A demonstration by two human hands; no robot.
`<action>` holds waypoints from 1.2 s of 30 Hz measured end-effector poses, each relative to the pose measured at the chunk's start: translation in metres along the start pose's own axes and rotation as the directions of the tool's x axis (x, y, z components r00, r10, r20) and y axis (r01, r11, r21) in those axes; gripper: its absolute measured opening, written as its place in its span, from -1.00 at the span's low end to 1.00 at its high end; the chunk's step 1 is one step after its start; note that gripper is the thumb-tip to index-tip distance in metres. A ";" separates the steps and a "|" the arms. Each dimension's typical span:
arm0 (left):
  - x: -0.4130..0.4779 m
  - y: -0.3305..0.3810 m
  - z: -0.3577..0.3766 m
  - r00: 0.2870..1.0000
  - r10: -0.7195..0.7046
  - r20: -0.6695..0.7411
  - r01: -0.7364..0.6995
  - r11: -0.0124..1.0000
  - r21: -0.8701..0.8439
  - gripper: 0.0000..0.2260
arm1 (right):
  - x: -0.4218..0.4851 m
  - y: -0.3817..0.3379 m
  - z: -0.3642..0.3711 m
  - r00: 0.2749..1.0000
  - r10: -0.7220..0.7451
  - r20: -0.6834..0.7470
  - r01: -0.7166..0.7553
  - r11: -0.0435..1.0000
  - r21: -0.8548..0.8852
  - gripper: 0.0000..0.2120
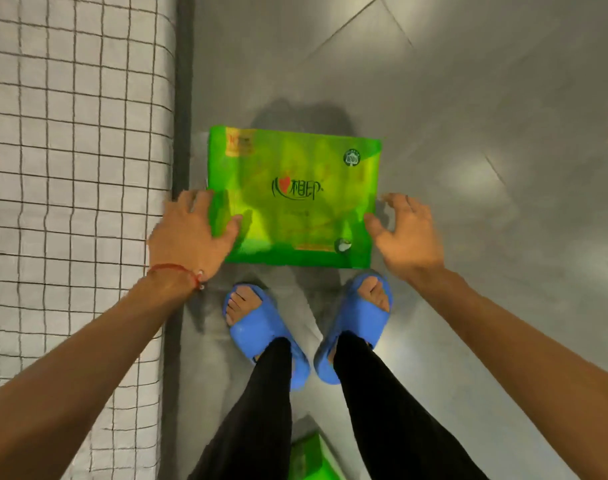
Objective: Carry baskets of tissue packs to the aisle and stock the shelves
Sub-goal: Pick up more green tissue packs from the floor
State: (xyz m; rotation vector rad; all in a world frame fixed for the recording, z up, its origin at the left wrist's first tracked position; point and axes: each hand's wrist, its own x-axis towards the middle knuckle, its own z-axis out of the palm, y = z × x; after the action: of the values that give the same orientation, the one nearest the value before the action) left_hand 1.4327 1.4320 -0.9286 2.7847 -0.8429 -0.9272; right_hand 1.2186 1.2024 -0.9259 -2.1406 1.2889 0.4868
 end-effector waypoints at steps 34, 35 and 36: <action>-0.091 0.053 -0.141 0.877 -0.308 0.368 0.471 0.398 -0.787 -0.61 | -0.154 -0.010 -0.136 0.902 0.314 0.296 -0.371 0.213 0.904 -0.50; -0.103 0.063 -0.158 0.875 -0.294 0.385 0.477 0.388 -0.788 -0.56 | -0.171 -0.013 -0.153 0.892 0.344 0.293 -0.373 0.194 0.908 -0.62; -0.114 0.073 -0.174 0.871 -0.283 0.403 0.486 0.372 -0.791 -0.52 | -0.189 -0.016 -0.169 0.886 0.367 0.281 -0.366 0.184 0.912 -0.69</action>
State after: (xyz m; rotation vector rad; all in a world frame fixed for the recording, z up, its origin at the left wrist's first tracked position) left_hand 1.4226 1.4158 -0.7090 1.9230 0.3449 -1.2416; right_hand 1.1465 1.2250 -0.6836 -0.7453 1.5225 -0.1742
